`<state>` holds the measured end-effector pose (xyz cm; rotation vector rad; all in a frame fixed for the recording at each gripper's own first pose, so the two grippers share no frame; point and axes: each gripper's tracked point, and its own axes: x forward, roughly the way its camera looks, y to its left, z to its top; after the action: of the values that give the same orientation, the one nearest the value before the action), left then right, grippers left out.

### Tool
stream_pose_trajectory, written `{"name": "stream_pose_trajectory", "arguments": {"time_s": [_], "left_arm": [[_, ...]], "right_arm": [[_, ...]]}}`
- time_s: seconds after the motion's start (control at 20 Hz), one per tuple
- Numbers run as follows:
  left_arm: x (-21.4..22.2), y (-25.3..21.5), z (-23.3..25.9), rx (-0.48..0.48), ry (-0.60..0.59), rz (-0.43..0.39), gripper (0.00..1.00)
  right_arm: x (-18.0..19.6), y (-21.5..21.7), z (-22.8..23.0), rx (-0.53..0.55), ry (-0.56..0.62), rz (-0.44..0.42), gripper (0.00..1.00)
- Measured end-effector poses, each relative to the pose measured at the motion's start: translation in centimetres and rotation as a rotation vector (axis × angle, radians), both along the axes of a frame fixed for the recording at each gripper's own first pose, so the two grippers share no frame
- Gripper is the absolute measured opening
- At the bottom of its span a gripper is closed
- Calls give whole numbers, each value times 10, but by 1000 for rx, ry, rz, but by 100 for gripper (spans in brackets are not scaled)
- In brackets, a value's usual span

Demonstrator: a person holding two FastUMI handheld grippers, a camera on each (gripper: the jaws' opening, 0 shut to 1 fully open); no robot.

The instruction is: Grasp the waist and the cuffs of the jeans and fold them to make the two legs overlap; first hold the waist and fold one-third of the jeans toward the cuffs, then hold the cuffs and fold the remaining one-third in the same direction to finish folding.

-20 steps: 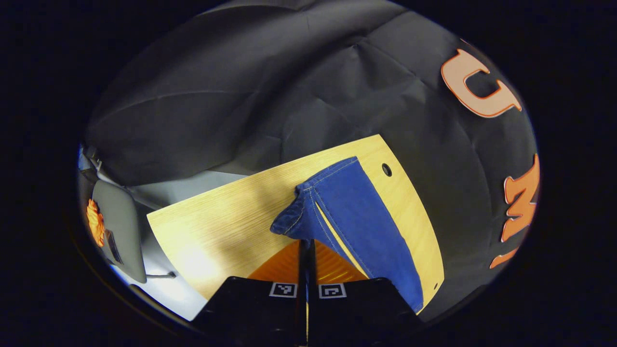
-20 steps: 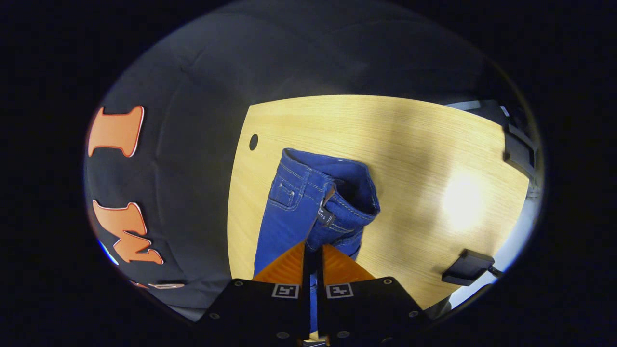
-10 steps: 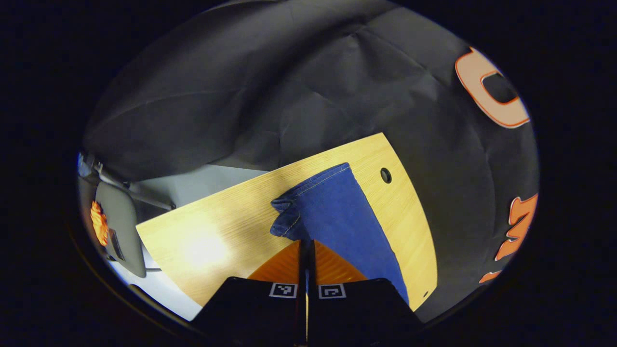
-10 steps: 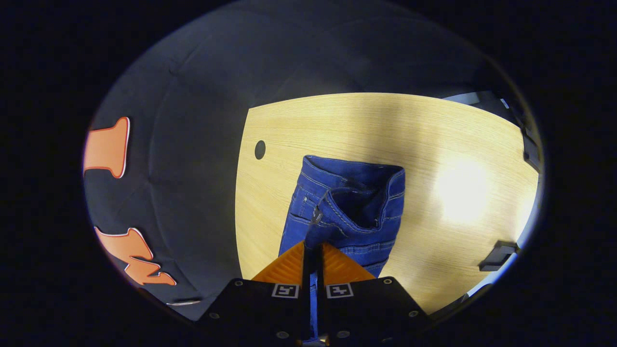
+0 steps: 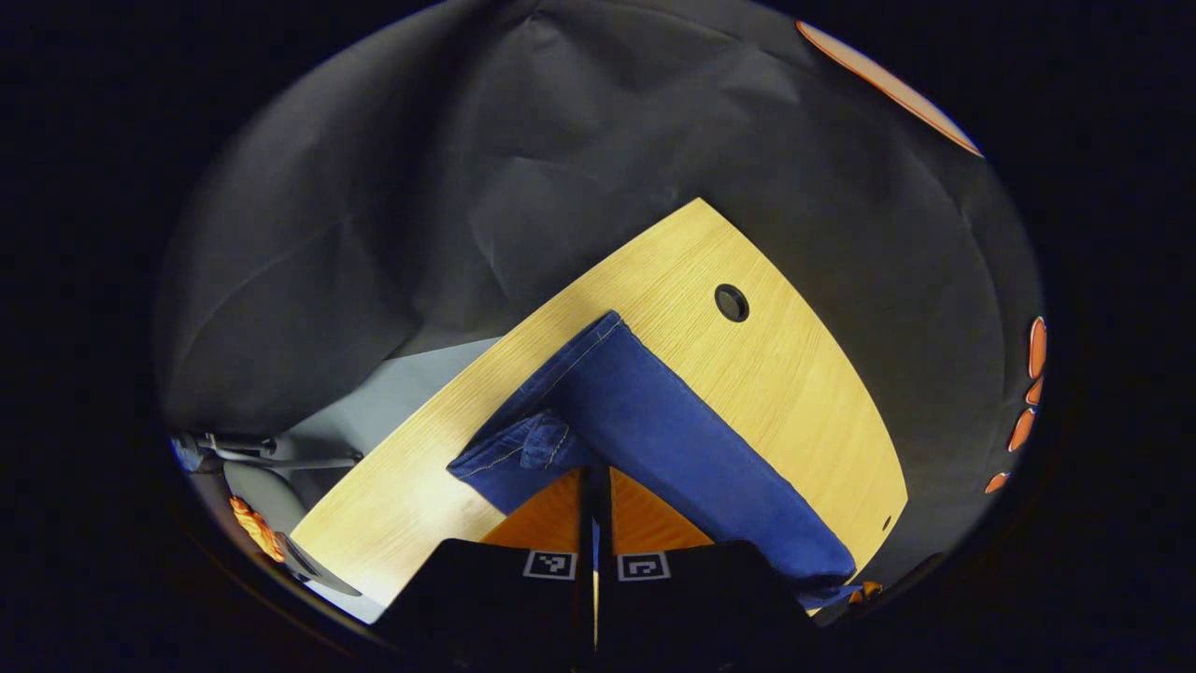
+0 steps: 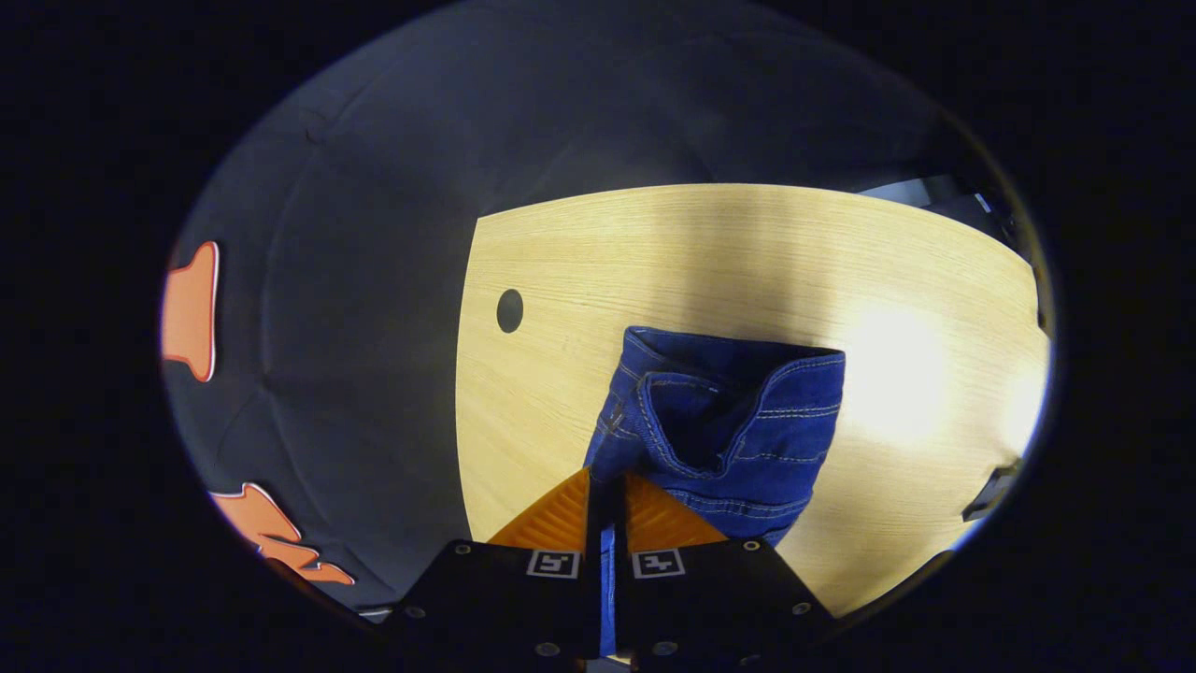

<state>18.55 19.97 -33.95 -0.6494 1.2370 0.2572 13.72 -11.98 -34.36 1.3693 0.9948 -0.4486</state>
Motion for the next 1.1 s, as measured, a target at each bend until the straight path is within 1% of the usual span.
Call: {"name": "stream_pose_trajectory", "arguments": {"time_s": [0.15,0.2,0.3,0.35,0.4,0.45,0.5,0.55,0.6,0.65,0.7,0.75,0.8,0.85,0.9,0.95,1.05,1.1], "left_arm": [[17,-2,-20,15,43,-39,2],[25,-2,-19,22,39,-58,2],[38,-4,-17,39,-7,-111,2],[45,-5,-15,44,-32,-120,7],[46,-5,-12,60,-33,-123,10],[49,-4,-15,70,-44,-117,17],[53,-1,-14,80,-59,-100,17],[57,7,-10,108,-89,-66,28],[65,14,-5,122,-135,-32,39],[70,20,-1,134,-168,3,50],[68,22,5,137,-178,12,55],[66,17,13,113,-195,-1,56],[66,10,26,89,-240,-22,66],[66,3,40,100,-277,-41,76],[65,3,51,138,-299,-62,86],[64,3,56,171,-312,-80,95],[60,-10,64,188,-333,-128,96],[58,-16,70,191,-343,-151,96]], "right_arm": [[19,5,-8,-18,28,23,6],[26,8,-9,-20,30,35,6],[40,16,-9,-26,21,66,6],[47,17,-8,-28,19,75,6],[51,18,-9,-31,23,83,7],[50,20,-8,-28,34,88,6],[52,19,-9,-23,38,85,6],[53,20,-9,-3,42,78,6],[54,21,-6,10,33,69,8],[56,20,-4,15,19,77,9],[57,19,-1,4,-2,88,24],[56,17,5,-18,-24,103,17],[58,13,12,-51,-73,113,28],[57,8,17,-87,-108,123,35],[55,3,24,-117,-133,131,34],[48,0,28,-140,-144,151,41],[31,-9,26,-196,-133,195,74],[21,-15,22,-230,-110,220,83]]}}
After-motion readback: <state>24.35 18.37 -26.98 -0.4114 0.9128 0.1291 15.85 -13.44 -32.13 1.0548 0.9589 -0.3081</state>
